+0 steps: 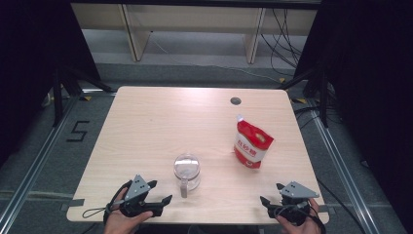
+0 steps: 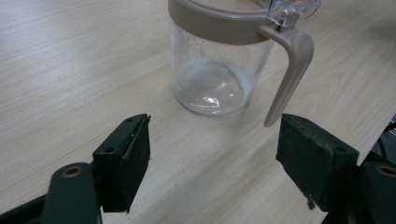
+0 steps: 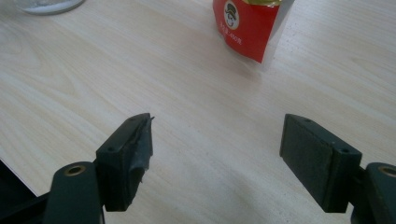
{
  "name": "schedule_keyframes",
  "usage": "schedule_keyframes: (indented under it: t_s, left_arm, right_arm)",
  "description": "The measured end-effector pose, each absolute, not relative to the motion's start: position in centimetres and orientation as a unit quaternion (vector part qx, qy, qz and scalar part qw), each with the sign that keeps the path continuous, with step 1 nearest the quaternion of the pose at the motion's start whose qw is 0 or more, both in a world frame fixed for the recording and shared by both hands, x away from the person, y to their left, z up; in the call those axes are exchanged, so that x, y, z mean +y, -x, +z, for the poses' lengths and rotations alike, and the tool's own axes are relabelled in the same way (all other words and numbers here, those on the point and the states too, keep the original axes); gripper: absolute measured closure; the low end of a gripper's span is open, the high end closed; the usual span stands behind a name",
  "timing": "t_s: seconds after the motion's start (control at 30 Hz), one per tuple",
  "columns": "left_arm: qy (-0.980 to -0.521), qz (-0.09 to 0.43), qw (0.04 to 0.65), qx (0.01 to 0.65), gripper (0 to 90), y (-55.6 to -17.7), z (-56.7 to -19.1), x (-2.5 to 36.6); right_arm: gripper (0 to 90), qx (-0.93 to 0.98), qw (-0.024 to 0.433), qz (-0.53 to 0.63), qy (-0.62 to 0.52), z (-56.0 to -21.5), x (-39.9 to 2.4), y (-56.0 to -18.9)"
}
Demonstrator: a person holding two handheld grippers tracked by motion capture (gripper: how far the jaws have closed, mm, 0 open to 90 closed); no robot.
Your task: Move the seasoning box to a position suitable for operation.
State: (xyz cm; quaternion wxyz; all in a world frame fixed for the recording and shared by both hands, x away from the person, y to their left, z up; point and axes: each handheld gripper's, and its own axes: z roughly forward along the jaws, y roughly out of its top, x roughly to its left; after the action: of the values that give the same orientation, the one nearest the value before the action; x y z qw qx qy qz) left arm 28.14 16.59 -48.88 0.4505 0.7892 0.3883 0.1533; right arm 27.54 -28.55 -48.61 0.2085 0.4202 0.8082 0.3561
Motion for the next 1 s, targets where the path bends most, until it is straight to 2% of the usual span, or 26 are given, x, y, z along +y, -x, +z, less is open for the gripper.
schedule_keyframes:
  t_s: [0.1,0.33,0.63,0.7,0.9,0.93,1.0]
  left_arm:
    - [-0.791,0.158,0.448,0.385,24.5,-28.2,-48.9,16.6]
    - [-0.789,0.168,0.452,0.382,19.3,-28.3,-49.1,16.4]
    - [-0.78,0.173,0.46,0.387,20.8,-28.2,-49.3,15.9]
    - [-0.782,0.176,0.457,0.385,23.1,-28.1,-49.2,15.8]
    - [-0.779,0.176,0.472,0.374,29.1,-27.8,-49.0,14.8]
    - [-0.783,0.182,0.468,0.367,33.0,-27.6,-48.9,14.5]
    - [-0.785,0.187,0.47,0.359,35.9,-27.5,-48.8,14.3]
  right_arm:
    - [26.4,0.809,0.223,0.355,-0.412,-48.6,-28.7,-27.6]
    - [26.3,0.808,0.207,0.358,-0.42,-48.7,-28.6,-27.6]
    - [24.9,0.81,0.214,0.354,-0.416,-48.7,-28.7,-27.8]
    - [24.4,0.815,0.2,0.35,-0.417,-48.8,-28.8,-27.9]
    - [23.4,0.812,0.221,0.348,-0.413,-48.9,-28.7,-27.9]
    - [23.3,0.813,0.211,0.347,-0.417,-48.9,-28.5,-27.8]
    - [23.2,0.818,0.227,0.348,-0.397,-48.9,-28.5,-28.0]
